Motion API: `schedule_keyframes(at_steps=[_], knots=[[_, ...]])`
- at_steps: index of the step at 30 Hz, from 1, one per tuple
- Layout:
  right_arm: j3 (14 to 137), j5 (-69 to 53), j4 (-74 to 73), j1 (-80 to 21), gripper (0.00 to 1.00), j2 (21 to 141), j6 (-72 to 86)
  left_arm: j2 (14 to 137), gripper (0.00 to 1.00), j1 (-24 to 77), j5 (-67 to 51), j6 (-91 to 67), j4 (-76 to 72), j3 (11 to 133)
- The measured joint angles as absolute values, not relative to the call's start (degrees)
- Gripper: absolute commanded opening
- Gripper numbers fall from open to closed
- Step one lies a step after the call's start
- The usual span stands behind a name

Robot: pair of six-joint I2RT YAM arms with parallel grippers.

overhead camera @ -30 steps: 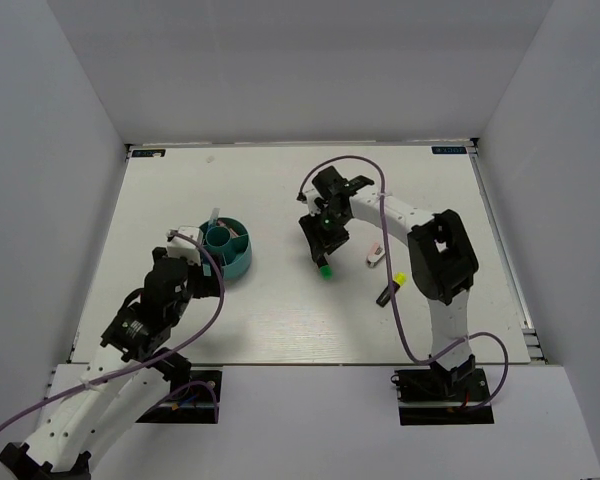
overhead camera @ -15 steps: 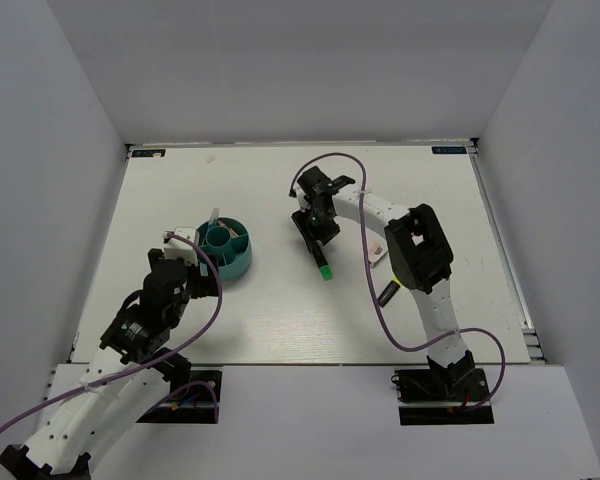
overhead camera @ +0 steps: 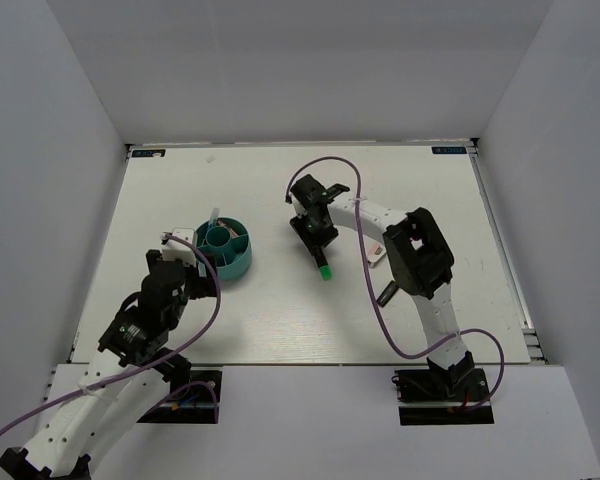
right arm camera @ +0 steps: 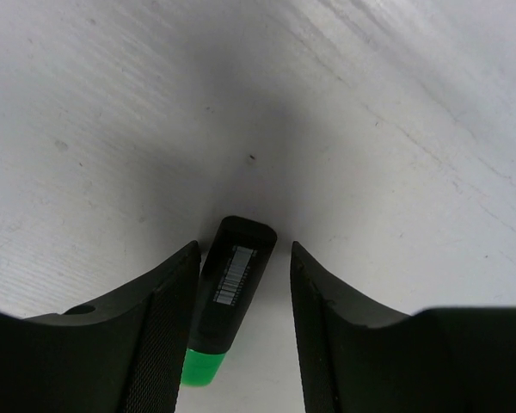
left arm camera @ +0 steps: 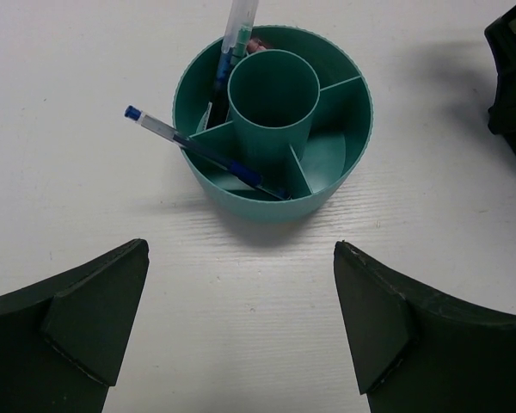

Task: Sort the stationery into containers
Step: Pick up the pen from the center of the board.

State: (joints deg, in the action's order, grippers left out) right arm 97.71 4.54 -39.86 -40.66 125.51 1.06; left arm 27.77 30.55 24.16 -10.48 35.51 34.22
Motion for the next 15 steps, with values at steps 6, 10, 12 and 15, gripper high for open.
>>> schedule_keyframes(at_steps=[6, 10, 12, 15], knots=[[95.46, 4.75, -38.92, -41.43, 0.38, 124.20, 1.67, 27.27, 0.99, 30.55, 24.21, -10.37, 35.57, 34.22], [94.83, 5.61, -38.57, -42.17, 0.21, 123.81, 2.04, 27.03, 0.99, 30.55, 24.21, -10.35, 35.57, 34.22], [94.78, 6.04, -38.52, -42.41, 0.13, 123.79, 2.07, 26.76, 0.99, 30.55, 24.27, -10.35, 35.57, 34.20], [94.80, 6.76, -38.52, -42.72, 0.06, 123.79, 1.98, 26.35, 0.99, 30.55, 24.56, -10.31, 35.55, 34.17]])
